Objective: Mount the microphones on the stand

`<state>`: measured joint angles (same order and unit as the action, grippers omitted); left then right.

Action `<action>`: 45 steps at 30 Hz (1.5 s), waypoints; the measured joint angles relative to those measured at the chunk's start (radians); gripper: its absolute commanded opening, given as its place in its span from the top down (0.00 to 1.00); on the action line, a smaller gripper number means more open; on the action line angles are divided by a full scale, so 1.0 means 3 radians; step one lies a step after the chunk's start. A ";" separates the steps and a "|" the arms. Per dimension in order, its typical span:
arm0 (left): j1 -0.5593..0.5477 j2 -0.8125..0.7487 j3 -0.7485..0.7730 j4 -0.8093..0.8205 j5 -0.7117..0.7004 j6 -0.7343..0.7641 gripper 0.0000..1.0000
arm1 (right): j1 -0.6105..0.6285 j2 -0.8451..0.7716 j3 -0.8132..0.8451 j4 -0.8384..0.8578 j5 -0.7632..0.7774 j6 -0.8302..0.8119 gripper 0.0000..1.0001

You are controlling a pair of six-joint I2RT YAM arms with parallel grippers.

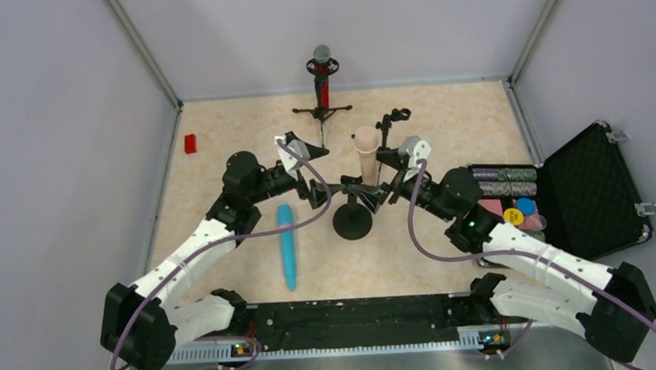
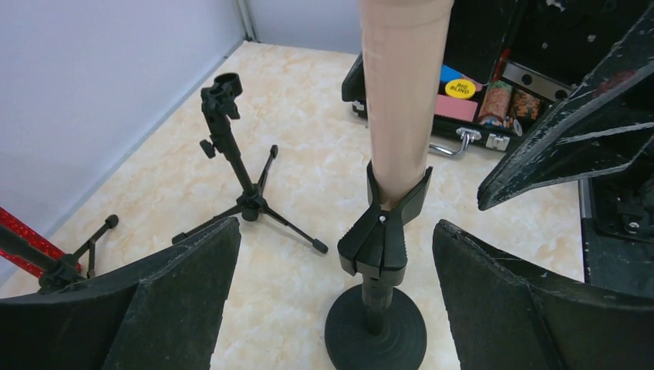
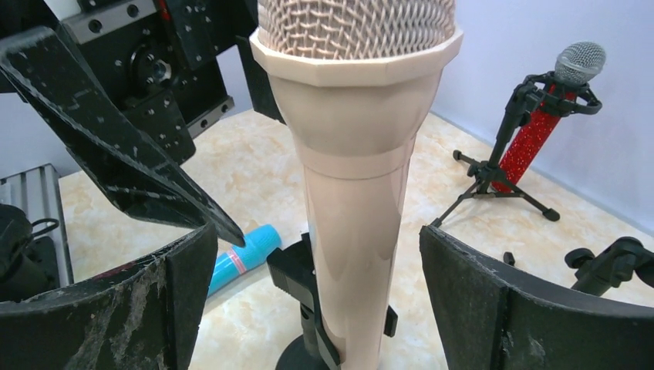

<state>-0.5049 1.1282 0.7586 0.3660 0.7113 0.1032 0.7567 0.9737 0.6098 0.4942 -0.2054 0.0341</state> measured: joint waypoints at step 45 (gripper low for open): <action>-0.0262 0.1778 -0.0895 0.3054 0.0022 -0.0754 0.19 | -0.0638 -0.0748 -0.0507 -0.0478 -0.0980 0.0825 0.02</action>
<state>-0.5835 1.6615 0.4900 1.2823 0.7177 -0.1230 0.5652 0.7494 0.4576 0.3508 -0.4995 0.2817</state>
